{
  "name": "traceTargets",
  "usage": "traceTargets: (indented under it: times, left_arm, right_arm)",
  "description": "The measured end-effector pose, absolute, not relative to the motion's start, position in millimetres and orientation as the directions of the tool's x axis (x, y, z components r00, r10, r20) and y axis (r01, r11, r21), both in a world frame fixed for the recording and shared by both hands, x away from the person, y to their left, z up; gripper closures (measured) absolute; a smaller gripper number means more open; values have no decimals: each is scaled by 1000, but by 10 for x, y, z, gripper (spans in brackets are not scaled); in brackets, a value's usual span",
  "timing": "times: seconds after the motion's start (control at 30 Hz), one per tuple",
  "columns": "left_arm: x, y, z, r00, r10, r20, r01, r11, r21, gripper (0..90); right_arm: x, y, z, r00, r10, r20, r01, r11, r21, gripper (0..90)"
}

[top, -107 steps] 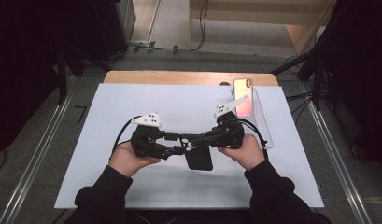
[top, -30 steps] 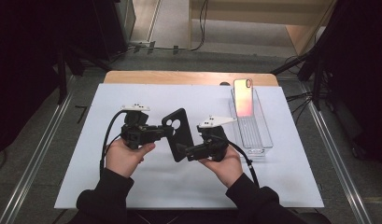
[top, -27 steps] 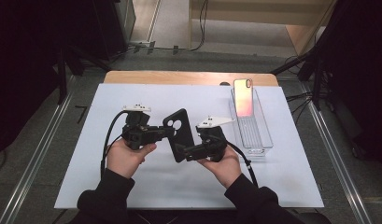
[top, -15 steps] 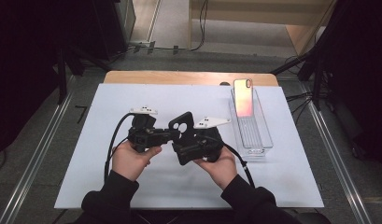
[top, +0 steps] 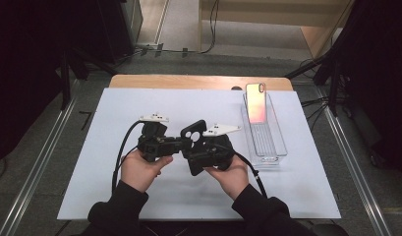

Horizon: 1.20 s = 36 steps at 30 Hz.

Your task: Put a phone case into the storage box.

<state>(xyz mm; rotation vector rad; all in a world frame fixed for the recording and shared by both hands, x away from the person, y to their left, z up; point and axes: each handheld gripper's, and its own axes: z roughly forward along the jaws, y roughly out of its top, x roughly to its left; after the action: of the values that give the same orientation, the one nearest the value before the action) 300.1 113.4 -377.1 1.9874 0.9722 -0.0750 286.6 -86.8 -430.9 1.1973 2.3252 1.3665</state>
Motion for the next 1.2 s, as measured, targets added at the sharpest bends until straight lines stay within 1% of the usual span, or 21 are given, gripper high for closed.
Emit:
traceTargets:
  times: [0.03,0.1,0.2,0.4,0.47,0.53,0.6,0.67,0.8,0.87,0.9,1.07,1.1,1.2]
  left_arm:
    - [3000,1141,-3764,692,601,-401,655,-288,698,747]
    - [2993,1166,-3736,692,599,-403,647,-267,715,680]
    - [2995,1223,-3694,694,591,-412,643,-250,724,607]
    - [2989,1306,-3681,714,573,-402,629,-274,727,445]
    - [2986,1326,-3692,730,566,-384,614,-295,732,430]
    - [2984,1335,-3711,753,544,-371,596,-322,736,371]
    - [2975,1345,-3741,773,522,-360,576,-343,742,343]
    - [2957,1365,-3785,788,511,-344,554,-343,758,342]
    - [2976,1427,-3904,783,485,-389,582,-352,733,341]
    - [2979,1464,-3974,787,474,-394,582,-362,728,341]
    - [2976,1481,-4008,791,471,-390,578,-366,730,341]
    - [2945,1555,-4175,823,478,-307,522,-423,741,341]
    - [2937,1574,-4211,822,484,-299,521,-431,736,341]
    - [2916,1638,-4318,815,489,-311,539,-440,718,341]
  right_arm:
    - [2866,-870,-4307,-656,722,222,544,248,801,128]
    - [2866,-876,-4304,-654,725,213,543,255,800,129]
    - [2890,-905,-4314,-649,730,217,551,254,795,129]
    - [2962,-1039,-4285,-630,742,229,563,233,793,129]
    - [2983,-1093,-4262,-625,745,233,566,227,793,129]
    - [3008,-1153,-4245,-624,745,235,567,225,792,129]
    - [3027,-1207,-4226,-623,744,241,571,223,790,129]
    - [3041,-1259,-4205,-627,743,232,564,228,794,129]
    - [3058,-1346,-4139,-637,735,234,557,229,799,129]
    - [3065,-1385,-4105,-641,730,235,554,229,800,128]
    - [3070,-1406,-4090,-647,724,239,554,231,800,129]
    - [3070,-1510,-4026,-665,707,242,540,231,809,128]
    - [3073,-1527,-4019,-667,705,240,538,233,810,129]
    - [3079,-1582,-3992,-663,708,242,540,228,810,128]
